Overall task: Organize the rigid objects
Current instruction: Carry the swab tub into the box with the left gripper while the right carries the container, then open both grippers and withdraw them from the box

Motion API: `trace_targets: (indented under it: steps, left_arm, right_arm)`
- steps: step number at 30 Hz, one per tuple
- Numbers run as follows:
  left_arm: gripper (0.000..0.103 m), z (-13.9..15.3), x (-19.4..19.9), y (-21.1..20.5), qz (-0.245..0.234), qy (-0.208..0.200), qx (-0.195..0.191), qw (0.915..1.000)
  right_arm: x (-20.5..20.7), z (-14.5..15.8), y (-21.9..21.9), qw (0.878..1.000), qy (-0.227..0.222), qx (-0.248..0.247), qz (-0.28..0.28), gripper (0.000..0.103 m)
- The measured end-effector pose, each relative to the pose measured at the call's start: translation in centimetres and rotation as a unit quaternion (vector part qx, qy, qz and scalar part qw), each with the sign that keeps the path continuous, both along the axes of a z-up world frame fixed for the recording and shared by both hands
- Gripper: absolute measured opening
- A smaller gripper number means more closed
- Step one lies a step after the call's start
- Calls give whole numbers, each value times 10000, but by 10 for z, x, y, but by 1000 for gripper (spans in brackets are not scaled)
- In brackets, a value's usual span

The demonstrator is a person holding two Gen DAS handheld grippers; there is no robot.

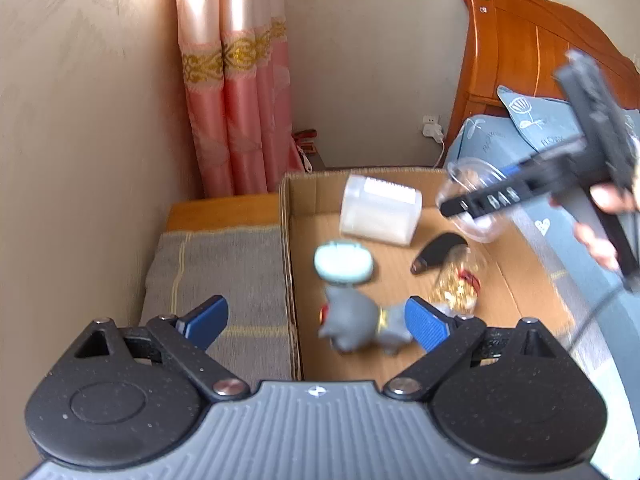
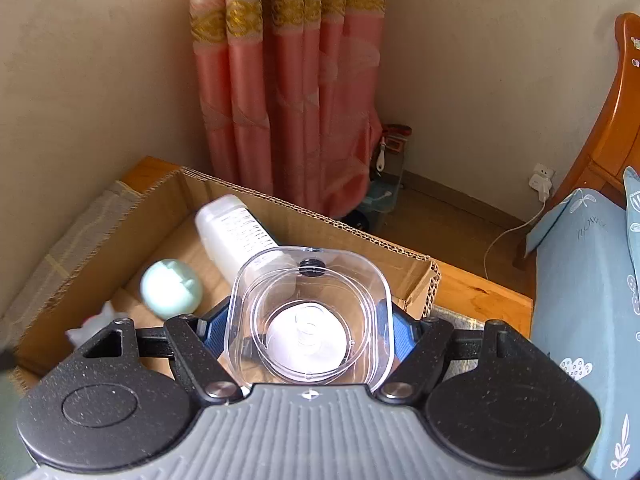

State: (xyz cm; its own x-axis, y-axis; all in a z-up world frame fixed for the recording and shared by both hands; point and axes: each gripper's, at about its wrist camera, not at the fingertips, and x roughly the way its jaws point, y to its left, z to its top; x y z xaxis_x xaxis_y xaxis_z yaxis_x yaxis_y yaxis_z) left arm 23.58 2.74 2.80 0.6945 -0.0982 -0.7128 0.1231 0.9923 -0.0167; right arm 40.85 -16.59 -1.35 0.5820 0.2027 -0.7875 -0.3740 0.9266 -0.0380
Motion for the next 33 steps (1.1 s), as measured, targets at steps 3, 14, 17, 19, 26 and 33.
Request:
trace_targets:
  steps: [3,14,17,19,26,33]
  left_arm:
    - [95,-1,-10,3,17,18,-18,10000]
    - [95,6,-46,4,45,-119,-66,9999]
    - [95,6,-57,4,61,-133,-100,9998]
    - [95,5,-66,2,75,-164,-54,9998]
    - [95,-9,-96,2,192,-179,164,9995]
    - [95,-32,-106,0,142,-4,356,9993]
  right_arm:
    - [4,-2,4,9997,-115,-159,-113,102]
    - [-48,34,-8,9990,-360,21,-246,103]
    - [-70,40,-10,9986,-443,18,-278,103]
    - [-87,44,-13,9984,-479,7,-311,103]
    - [-149,24,-18,9970,-442,-159,-616,103]
    - [-183,-18,-18,9946,-84,5,-1032,103]
